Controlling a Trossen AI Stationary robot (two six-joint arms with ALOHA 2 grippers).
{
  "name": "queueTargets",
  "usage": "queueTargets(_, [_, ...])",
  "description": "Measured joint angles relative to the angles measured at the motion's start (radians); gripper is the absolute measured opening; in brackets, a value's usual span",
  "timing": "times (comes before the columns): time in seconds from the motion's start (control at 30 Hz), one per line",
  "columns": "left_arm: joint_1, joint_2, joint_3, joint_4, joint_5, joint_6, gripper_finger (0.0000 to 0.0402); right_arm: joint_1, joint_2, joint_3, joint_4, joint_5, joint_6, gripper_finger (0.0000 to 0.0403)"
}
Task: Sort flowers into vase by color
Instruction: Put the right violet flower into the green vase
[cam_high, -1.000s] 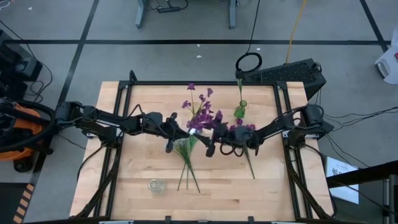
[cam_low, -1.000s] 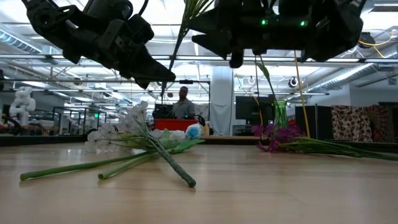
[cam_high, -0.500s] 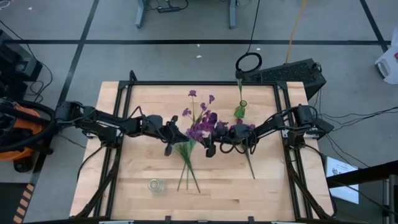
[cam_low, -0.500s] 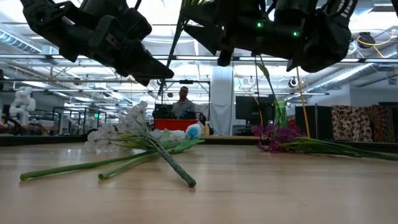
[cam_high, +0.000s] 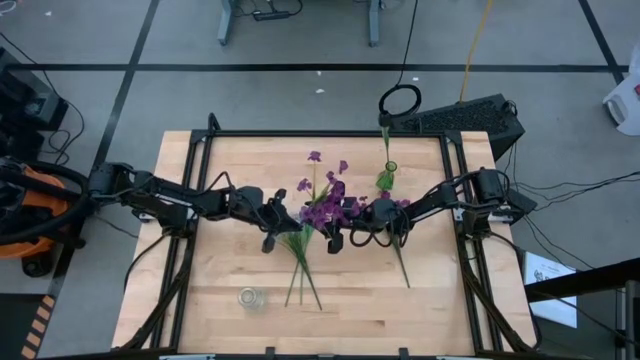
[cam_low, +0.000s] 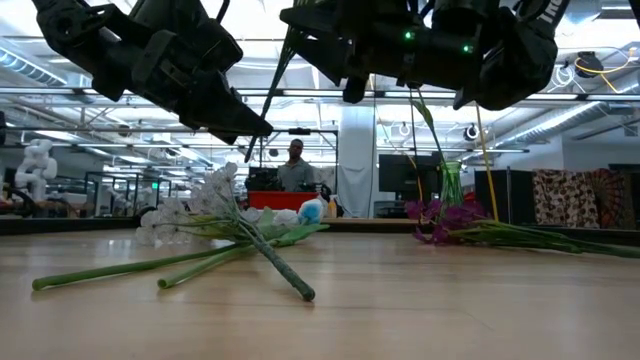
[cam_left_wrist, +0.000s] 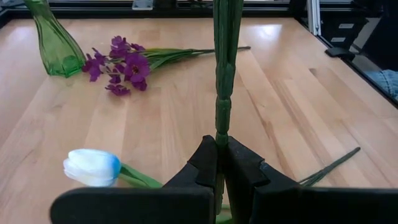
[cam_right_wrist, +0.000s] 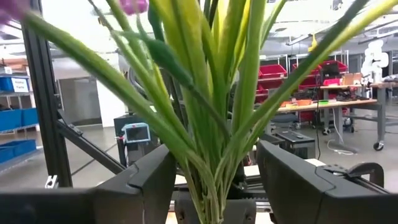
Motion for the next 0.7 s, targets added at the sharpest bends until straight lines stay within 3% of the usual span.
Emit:
queueTargets(0.4, [0.000,0.000,0.000,0.001,0.000,0.000,0.0015,0.000,0.000,0.000,-0.007,0.001,-0.018,0.0207])
queueTargets(0.7, [0.000,0.000,0.000,0.001,-0.002,0.000,0.0023,0.000,0.000,0.000,-0.007,0.002,-0.010,0.0137])
